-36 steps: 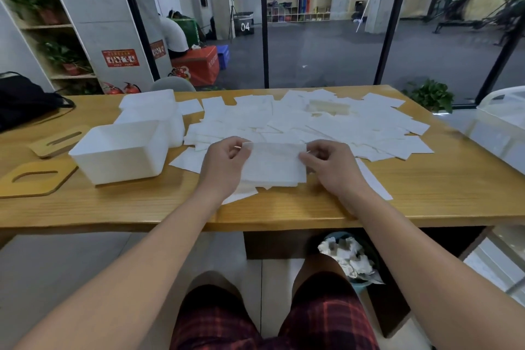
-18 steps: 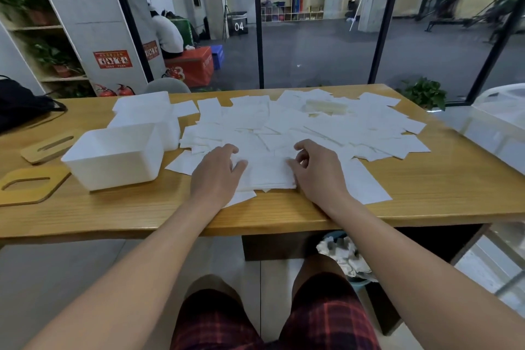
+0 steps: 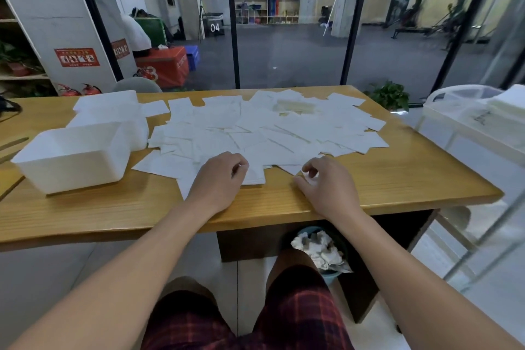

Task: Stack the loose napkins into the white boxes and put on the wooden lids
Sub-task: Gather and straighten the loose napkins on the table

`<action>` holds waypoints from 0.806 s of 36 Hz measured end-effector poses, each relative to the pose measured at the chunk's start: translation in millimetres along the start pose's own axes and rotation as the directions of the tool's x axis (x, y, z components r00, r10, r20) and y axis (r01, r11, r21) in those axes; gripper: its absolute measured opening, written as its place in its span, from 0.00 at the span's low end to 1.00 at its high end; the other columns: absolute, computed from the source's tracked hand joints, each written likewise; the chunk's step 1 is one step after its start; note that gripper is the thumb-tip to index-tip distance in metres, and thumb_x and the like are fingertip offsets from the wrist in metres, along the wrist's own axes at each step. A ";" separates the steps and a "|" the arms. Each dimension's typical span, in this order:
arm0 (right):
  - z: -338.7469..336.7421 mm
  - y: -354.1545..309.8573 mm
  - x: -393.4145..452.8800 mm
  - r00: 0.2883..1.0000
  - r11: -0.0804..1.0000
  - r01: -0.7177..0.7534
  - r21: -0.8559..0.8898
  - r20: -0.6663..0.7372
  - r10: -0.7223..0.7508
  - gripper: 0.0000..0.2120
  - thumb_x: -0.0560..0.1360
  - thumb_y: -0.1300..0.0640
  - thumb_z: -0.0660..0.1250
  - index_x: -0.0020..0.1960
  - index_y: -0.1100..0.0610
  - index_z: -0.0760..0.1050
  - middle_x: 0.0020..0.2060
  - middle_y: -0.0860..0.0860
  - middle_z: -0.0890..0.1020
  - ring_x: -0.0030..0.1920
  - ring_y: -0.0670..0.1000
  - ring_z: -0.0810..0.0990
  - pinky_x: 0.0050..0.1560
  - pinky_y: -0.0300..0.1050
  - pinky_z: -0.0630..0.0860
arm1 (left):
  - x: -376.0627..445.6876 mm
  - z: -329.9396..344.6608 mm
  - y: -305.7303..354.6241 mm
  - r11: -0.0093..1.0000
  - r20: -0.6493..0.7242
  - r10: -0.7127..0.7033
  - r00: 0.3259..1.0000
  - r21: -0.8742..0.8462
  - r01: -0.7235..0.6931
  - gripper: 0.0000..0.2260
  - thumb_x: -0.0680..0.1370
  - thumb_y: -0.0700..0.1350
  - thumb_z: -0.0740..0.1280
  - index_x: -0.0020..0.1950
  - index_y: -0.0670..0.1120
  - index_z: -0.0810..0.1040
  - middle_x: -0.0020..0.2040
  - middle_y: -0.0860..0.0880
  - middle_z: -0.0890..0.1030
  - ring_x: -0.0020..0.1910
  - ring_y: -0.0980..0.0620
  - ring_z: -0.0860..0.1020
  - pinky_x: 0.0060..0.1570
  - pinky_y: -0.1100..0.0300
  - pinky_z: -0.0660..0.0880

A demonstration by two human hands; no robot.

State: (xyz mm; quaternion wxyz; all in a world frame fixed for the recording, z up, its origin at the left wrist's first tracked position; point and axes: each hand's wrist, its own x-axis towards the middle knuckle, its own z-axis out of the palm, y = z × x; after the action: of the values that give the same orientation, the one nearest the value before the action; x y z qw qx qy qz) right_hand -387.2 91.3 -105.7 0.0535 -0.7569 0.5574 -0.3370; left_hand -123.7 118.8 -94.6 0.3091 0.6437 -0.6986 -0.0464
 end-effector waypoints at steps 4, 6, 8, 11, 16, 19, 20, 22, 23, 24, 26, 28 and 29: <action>-6.4 5.7 -2.5 0.998 0.999 -0.036 -0.012 0.042 0.037 0.10 0.78 0.46 0.76 0.50 0.51 0.82 0.47 0.46 0.80 0.46 0.48 0.79 0.45 0.46 0.77 | -0.3 0.3 1.5 0.999 0.002 -0.010 1.000 0.034 0.010 0.10 0.88 0.50 0.63 0.59 0.53 0.84 0.51 0.58 0.80 0.51 0.56 0.78 0.52 0.59 0.74; -9.0 6.8 -2.6 0.997 0.999 -0.044 -0.015 0.062 0.044 0.07 0.79 0.50 0.75 0.46 0.51 0.81 0.44 0.46 0.79 0.44 0.48 0.78 0.44 0.46 0.76 | -0.4 -0.7 5.3 0.997 -0.005 0.008 1.000 0.071 -0.007 0.09 0.88 0.50 0.63 0.59 0.53 0.84 0.50 0.57 0.80 0.50 0.55 0.78 0.50 0.59 0.73; -10.5 6.7 -1.1 0.995 0.998 -0.058 -0.022 0.076 0.060 0.08 0.80 0.54 0.73 0.43 0.51 0.78 0.42 0.46 0.78 0.42 0.47 0.77 0.40 0.44 0.73 | -1.1 -1.0 11.3 0.997 -0.007 0.034 0.999 0.074 -0.034 0.09 0.87 0.50 0.64 0.60 0.53 0.84 0.51 0.56 0.79 0.48 0.56 0.78 0.48 0.61 0.73; -12.3 2.1 0.7 0.991 0.995 -0.074 -0.073 0.102 0.081 0.09 0.82 0.56 0.69 0.43 0.52 0.77 0.41 0.46 0.77 0.40 0.47 0.76 0.35 0.42 0.67 | -4.4 -1.6 27.0 0.997 0.015 0.072 0.997 0.003 -0.072 0.09 0.88 0.49 0.64 0.62 0.53 0.84 0.53 0.57 0.81 0.49 0.59 0.78 0.50 0.63 0.75; -21.6 -12.9 -1.8 0.965 0.959 -0.217 0.181 0.187 0.183 0.11 0.83 0.53 0.67 0.44 0.56 0.79 0.34 0.49 0.83 0.34 0.51 0.81 0.37 0.51 0.78 | -14.8 4.9 59.2 0.964 0.143 0.077 0.987 -0.263 -0.037 0.10 0.87 0.50 0.65 0.65 0.56 0.84 0.50 0.62 0.85 0.49 0.64 0.83 0.51 0.70 0.75; -24.9 -24.7 -2.6 0.957 0.833 -0.282 0.476 0.202 0.209 0.16 0.84 0.52 0.67 0.39 0.57 0.77 0.29 0.48 0.81 0.33 0.49 0.78 0.39 0.47 0.75 | -17.4 8.9 70.7 0.867 0.176 0.066 0.982 -0.498 0.031 0.12 0.88 0.51 0.65 0.69 0.53 0.84 0.56 0.59 0.87 0.53 0.62 0.86 0.53 0.61 0.84; -23.3 -29.1 -2.8 0.956 0.780 -0.289 0.555 0.212 0.203 0.17 0.85 0.52 0.67 0.39 0.58 0.78 0.30 0.49 0.81 0.34 0.49 0.79 0.41 0.48 0.75 | -17.6 8.3 73.2 0.831 0.181 0.055 0.982 -0.553 0.055 0.13 0.88 0.51 0.65 0.70 0.52 0.84 0.58 0.59 0.87 0.55 0.61 0.85 0.54 0.60 0.84; -18.2 -36.1 -3.1 0.951 0.684 -0.307 0.662 0.241 0.194 0.16 0.85 0.52 0.68 0.44 0.61 0.81 0.35 0.53 0.84 0.37 0.50 0.82 0.43 0.50 0.77 | -16.5 6.4 73.4 0.782 0.171 0.045 0.984 -0.619 0.072 0.13 0.88 0.54 0.66 0.69 0.53 0.85 0.59 0.59 0.87 0.59 0.62 0.84 0.60 0.62 0.81; -15.8 -39.5 -3.5 0.947 0.642 -0.319 0.697 0.254 0.195 0.14 0.86 0.52 0.67 0.48 0.61 0.82 0.38 0.54 0.86 0.39 0.51 0.84 0.43 0.50 0.80 | -16.0 5.1 71.7 0.774 0.163 0.043 0.986 -0.629 0.071 0.14 0.87 0.55 0.67 0.68 0.53 0.85 0.60 0.60 0.87 0.60 0.64 0.83 0.61 0.66 0.78; -13.9 -42.6 -4.1 0.946 0.608 -0.325 0.725 0.260 0.196 0.12 0.86 0.52 0.67 0.52 0.60 0.83 0.41 0.54 0.87 0.41 0.52 0.86 0.44 0.49 0.82 | -15.6 3.2 69.1 0.781 0.156 0.036 0.987 -0.621 0.070 0.14 0.86 0.56 0.69 0.68 0.54 0.85 0.60 0.61 0.87 0.61 0.66 0.81 0.61 0.67 0.77; -12.2 -47.1 -5.1 0.951 0.567 -0.310 0.763 0.249 0.185 0.08 0.87 0.55 0.65 0.56 0.57 0.82 0.45 0.54 0.88 0.46 0.54 0.88 0.48 0.49 0.85 | -15.0 0.1 62.2 0.837 0.124 0.017 0.992 -0.544 0.054 0.17 0.82 0.60 0.72 0.70 0.57 0.84 0.63 0.63 0.84 0.61 0.70 0.79 0.60 0.66 0.76; -12.9 -51.5 -5.5 0.960 0.535 -0.280 0.797 0.237 0.149 0.07 0.86 0.61 0.64 0.59 0.57 0.81 0.47 0.55 0.88 0.49 0.56 0.88 0.52 0.51 0.86 | -14.6 -1.8 55.1 0.886 0.083 -0.004 0.997 -0.462 0.042 0.17 0.81 0.60 0.74 0.69 0.60 0.83 0.64 0.66 0.82 0.60 0.73 0.76 0.60 0.67 0.73; -13.0 -53.3 -5.1 0.965 0.535 -0.260 0.804 0.229 0.126 0.08 0.86 0.63 0.64 0.60 0.56 0.80 0.47 0.55 0.88 0.50 0.56 0.88 0.52 0.51 0.86 | -14.0 -3.2 52.4 0.896 0.057 -0.014 0.998 -0.443 0.038 0.15 0.82 0.58 0.73 0.68 0.60 0.84 0.63 0.66 0.82 0.60 0.75 0.74 0.61 0.69 0.70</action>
State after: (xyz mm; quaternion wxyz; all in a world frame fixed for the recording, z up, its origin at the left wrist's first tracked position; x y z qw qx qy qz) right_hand -352.3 119.5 -73.7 0.4792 -0.5983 0.4081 -0.4959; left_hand -168.1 141.6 -73.0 0.4286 0.5643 -0.6688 -0.2251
